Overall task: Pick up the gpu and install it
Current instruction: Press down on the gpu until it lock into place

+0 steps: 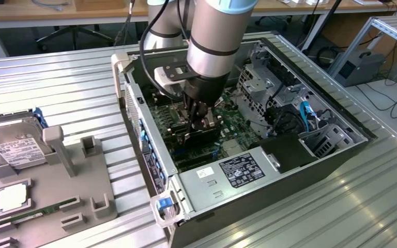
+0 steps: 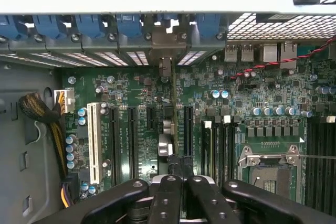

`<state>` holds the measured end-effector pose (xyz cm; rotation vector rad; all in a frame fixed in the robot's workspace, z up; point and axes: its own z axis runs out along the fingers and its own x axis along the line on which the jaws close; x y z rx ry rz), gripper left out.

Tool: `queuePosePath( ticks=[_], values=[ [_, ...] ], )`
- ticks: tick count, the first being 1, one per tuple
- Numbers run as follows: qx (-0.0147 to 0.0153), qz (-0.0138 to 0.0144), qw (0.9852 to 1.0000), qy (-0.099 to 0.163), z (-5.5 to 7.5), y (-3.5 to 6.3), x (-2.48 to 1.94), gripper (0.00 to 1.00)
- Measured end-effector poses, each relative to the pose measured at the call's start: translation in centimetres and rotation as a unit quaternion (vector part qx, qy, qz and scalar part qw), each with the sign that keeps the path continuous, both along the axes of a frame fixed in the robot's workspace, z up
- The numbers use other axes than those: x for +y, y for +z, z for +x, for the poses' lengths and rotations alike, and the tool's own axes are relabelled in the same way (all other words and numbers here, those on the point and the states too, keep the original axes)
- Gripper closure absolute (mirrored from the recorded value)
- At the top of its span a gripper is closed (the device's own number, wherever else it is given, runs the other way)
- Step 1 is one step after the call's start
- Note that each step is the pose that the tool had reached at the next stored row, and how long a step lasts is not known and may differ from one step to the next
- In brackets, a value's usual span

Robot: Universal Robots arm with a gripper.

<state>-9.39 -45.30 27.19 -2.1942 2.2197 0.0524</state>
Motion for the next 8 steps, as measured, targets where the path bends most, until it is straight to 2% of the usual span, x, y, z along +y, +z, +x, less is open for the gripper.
queuePosePath(
  ticks=[8],
  values=[
    [0.0001, -0.0001, 1.0, 0.0, -0.1, -0.04, 0.0, 0.89]
  ],
)
